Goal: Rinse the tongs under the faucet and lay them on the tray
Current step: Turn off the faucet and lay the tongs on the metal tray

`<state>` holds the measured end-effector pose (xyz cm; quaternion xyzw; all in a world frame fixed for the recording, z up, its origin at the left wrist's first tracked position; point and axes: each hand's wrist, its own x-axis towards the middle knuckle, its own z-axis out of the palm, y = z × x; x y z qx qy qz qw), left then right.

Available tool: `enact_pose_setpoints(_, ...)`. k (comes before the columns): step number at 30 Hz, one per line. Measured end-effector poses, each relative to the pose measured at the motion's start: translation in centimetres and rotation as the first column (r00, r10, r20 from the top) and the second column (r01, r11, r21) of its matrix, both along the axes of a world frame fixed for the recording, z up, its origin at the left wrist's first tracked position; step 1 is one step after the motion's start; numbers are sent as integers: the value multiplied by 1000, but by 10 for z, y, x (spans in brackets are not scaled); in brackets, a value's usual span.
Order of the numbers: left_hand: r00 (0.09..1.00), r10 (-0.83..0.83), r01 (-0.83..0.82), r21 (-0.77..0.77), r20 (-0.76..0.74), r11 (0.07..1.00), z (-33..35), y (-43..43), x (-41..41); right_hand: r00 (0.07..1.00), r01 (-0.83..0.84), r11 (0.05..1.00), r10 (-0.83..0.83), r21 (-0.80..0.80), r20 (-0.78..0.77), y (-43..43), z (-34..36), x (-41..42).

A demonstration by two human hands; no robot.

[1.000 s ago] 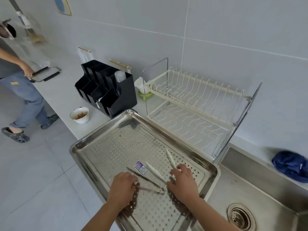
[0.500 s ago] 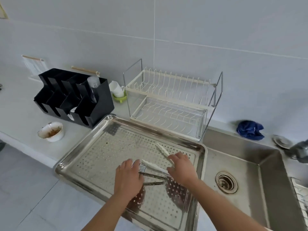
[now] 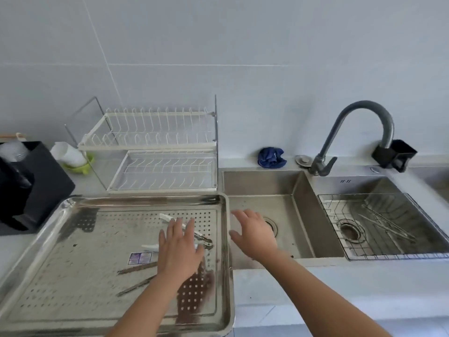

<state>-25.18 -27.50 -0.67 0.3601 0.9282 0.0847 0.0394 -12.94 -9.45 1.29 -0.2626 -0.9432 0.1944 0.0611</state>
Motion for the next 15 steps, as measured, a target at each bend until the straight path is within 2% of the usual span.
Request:
enact_pose_setpoints(7,983,-146,149,17,-107,989,11,106,66,988,148,988,-150,-41,-34,79,1,84)
enact_pose_setpoints(15,974,-212,216,39,-80,976,4,223,168,972,236,971,-236,-26,15,194,-1,197)
